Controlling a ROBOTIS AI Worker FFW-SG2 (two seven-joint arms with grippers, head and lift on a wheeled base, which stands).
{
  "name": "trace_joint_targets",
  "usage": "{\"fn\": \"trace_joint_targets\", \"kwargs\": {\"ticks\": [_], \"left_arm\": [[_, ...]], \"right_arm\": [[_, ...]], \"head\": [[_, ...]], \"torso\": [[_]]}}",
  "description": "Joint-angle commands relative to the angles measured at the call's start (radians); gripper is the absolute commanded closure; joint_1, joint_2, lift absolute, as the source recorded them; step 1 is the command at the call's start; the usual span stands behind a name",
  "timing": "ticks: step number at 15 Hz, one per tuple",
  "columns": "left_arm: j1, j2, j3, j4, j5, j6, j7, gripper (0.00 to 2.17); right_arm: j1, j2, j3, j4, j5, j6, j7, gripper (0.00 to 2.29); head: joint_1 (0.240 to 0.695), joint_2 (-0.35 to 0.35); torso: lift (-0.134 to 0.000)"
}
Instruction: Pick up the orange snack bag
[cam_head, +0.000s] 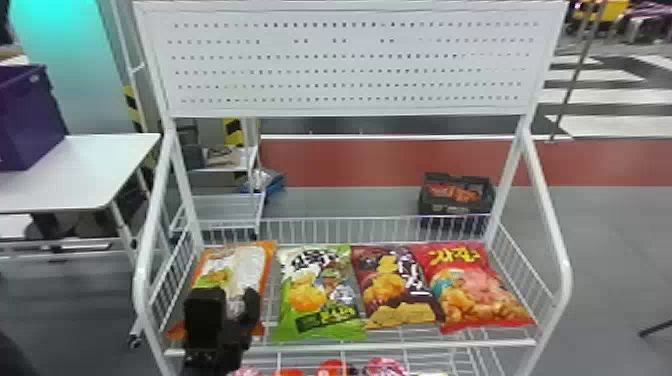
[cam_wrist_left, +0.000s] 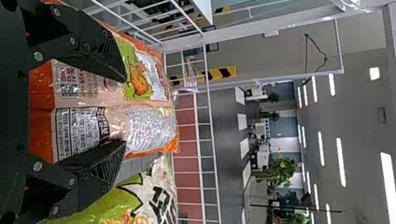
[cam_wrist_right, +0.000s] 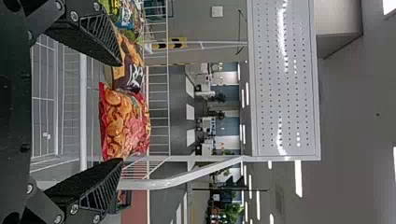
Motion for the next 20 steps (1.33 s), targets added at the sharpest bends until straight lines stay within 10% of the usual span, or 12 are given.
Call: {"fn": "trace_joint_targets", "kwargs": {"ticks": [1, 4, 12, 20], "left_arm": [[0.007, 0.002, 0.012, -0.001, 0.010, 0.029, 0.000, 0.71], [0.022, 0.004, 0.026, -0.019, 0.015, 0.044, 0.002, 1.26], [0.150, 0.011, 0.072, -0.251, 0.044, 0.041, 0.002, 1.26], [0.495, 0.097, 0.128, -0.538, 0.047, -0.100, -0.001, 1.26]], "right_arm": [[0.005, -0.001, -0.001, -0.009, 0.000, 0.000, 0.000, 0.17], [0.008, -0.001, -0.001, -0.014, 0.000, 0.000, 0.000, 0.17], [0.008, -0.001, -0.003, -0.018, 0.000, 0.000, 0.000, 0.17], [-0.008, -0.001, -0.001, 0.002, -0.006, 0.000, 0.000, 0.17]], "head": [[0.499, 0.000], [0.499, 0.000], [0.499, 0.000], [0.499, 0.000]], "torso": [[0.000], [0.000], [0.000], [0.000]]}}
